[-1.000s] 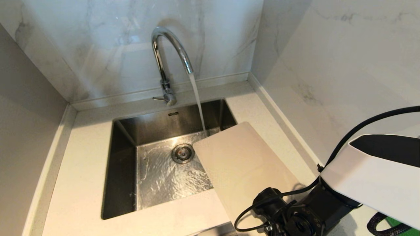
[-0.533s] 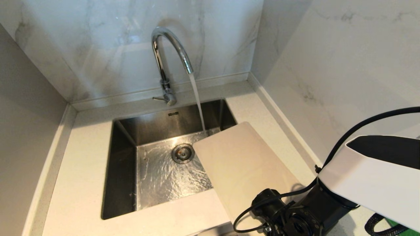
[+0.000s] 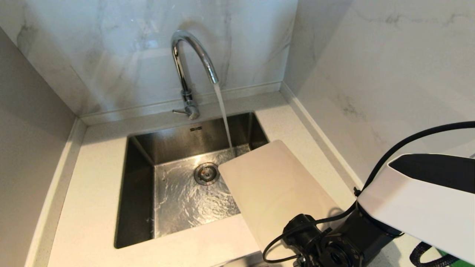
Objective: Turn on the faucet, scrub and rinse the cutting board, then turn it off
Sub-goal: Pick up the cutting board
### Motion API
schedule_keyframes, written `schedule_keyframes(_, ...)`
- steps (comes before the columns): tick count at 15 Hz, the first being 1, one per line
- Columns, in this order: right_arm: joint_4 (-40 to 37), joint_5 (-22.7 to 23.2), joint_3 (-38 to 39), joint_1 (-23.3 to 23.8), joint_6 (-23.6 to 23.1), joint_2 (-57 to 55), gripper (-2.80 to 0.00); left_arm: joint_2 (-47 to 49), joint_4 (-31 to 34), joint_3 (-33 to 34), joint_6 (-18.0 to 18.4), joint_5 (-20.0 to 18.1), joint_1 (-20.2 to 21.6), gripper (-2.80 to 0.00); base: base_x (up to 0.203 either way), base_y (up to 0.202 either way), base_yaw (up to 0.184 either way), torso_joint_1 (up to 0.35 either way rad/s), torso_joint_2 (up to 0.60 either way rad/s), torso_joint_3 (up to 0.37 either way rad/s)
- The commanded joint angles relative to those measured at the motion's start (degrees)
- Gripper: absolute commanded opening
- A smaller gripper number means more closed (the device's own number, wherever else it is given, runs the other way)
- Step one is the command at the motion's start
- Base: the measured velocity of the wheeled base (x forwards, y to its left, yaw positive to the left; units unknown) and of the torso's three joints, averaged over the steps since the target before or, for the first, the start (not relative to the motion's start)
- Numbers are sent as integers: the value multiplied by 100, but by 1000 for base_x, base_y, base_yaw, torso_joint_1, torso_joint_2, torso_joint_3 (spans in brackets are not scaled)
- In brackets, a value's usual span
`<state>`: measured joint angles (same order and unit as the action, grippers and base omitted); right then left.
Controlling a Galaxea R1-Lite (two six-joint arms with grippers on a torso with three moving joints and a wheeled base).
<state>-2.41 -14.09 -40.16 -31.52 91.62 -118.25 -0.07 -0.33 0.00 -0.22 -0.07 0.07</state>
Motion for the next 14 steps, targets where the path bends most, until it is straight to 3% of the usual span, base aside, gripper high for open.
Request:
schedule_keyframes(1, -5, -5, -1, -3, 41, -5, -280, 7, -2, 0, -4, -2, 1, -280, 0, 0, 0, 0, 0, 0)
schedule_keyframes(11, -12, -7, 34, 6, 2, 63, -280, 7, -2, 7, -4, -2, 1, -280, 0, 0, 0, 0, 0, 0)
schedule_keyframes(14, -36, -437, 37, 6, -90, 353, -280, 7, -2, 0, -4, -2, 1, -280, 0, 0, 0, 0, 0, 0)
